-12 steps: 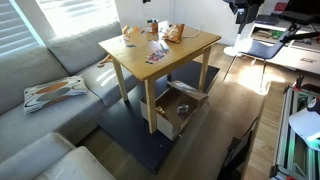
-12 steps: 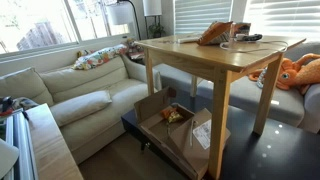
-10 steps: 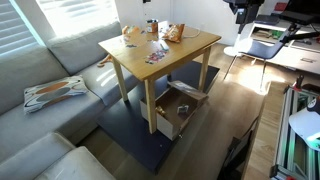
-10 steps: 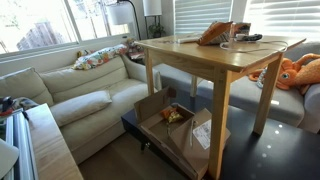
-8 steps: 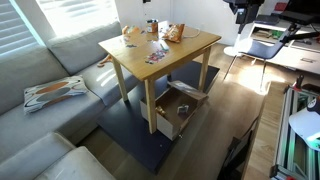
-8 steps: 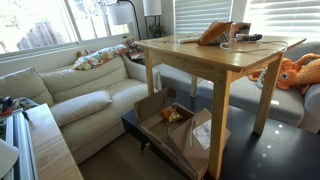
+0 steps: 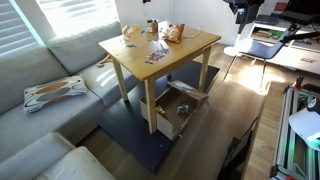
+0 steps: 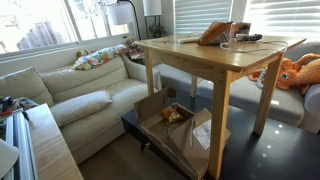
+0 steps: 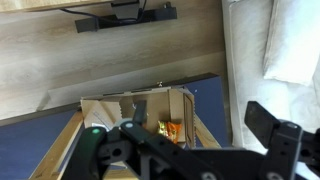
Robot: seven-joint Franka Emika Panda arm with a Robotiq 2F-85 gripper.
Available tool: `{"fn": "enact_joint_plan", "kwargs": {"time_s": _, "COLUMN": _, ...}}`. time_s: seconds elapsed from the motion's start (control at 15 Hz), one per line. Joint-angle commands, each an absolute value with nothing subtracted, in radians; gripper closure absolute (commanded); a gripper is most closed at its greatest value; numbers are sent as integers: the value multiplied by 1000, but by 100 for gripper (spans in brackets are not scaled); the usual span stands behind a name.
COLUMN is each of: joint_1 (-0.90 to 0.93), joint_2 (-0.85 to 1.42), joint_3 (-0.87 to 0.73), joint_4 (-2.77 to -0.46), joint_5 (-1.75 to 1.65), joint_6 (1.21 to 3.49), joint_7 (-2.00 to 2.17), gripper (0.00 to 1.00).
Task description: Move the snack packet from the table to the box
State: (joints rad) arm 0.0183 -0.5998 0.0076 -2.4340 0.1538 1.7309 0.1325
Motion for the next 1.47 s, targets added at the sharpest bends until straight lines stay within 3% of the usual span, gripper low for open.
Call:
{"fn": "enact_joint_plan", "kwargs": {"time_s": 0.0, "joint_1": 8, "joint_2": -599, "joint_3": 16, "joint_4": -2432, "joint_5": 158, "joint_6": 1728, "joint_7": 128, "gripper": 0}}
{"fn": "enact_joint_plan", "kwargs": {"time_s": 0.4, "joint_1": -34, "joint_2": -425, "joint_3": -125, "joint_4": -2218, "joint_5": 179, "joint_6": 1725, "joint_7": -36, "gripper": 0}}
{"fn": "enact_joint_plan", "kwargs": {"time_s": 0.8, "joint_1": -53, "joint_2": -85, "joint_3": -263, "joint_4": -1897, "joint_5": 357, "joint_6": 1712, "joint_7": -249, "gripper": 0}}
{"fn": "enact_joint_plan", "kwargs": {"time_s": 1.4, "joint_1": -241, "joint_2": 374, "joint_3": -213, "joint_4": -1467, "joint_5": 481, "joint_6": 1698, "joint_7": -398, "gripper": 0}}
